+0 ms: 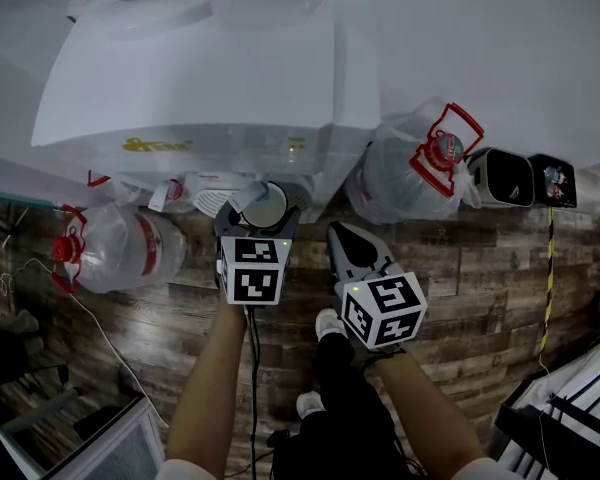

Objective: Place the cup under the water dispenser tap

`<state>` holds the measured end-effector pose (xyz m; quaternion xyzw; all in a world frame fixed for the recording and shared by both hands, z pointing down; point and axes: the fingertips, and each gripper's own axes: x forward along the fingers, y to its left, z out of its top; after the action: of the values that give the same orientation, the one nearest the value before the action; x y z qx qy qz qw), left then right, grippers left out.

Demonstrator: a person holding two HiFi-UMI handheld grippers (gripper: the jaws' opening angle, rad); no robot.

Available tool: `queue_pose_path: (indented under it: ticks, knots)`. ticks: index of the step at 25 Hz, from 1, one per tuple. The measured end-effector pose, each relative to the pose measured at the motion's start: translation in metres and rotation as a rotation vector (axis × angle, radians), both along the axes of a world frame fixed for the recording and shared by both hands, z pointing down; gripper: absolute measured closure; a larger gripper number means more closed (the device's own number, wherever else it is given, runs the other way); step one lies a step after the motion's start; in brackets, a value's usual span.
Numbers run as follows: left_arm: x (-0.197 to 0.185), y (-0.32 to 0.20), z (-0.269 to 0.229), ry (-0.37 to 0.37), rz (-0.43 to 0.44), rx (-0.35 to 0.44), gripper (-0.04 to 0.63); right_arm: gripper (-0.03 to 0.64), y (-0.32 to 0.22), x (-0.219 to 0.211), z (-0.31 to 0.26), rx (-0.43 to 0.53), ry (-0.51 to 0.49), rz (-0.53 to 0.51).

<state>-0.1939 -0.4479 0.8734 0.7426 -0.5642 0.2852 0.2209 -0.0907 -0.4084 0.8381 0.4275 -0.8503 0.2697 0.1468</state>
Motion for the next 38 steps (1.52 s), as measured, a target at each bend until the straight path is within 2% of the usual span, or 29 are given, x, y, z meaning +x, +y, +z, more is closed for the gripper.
queue_pose_path:
  ticks: [9,22,32,38]
  knots:
    - [0.002,-0.002,-0.003,-0.017,-0.014,0.033,0.16,0.595,0.009,-0.002,-0.005,-0.007,-0.031,-0.029]
    - [0.001,-0.005,-0.018,-0.046,-0.027,0.026,0.15,0.595,0.01,0.005,-0.018,-0.024,-0.029,-0.031]
    - [0.005,0.006,-0.038,-0.021,-0.027,0.032,0.149,0.596,0.009,0.004,-0.035,-0.025,-0.036,-0.033]
    - [0.005,0.034,-0.071,0.022,-0.052,0.033,0.15,0.597,0.018,0.009,-0.063,-0.013,-0.027,-0.029]
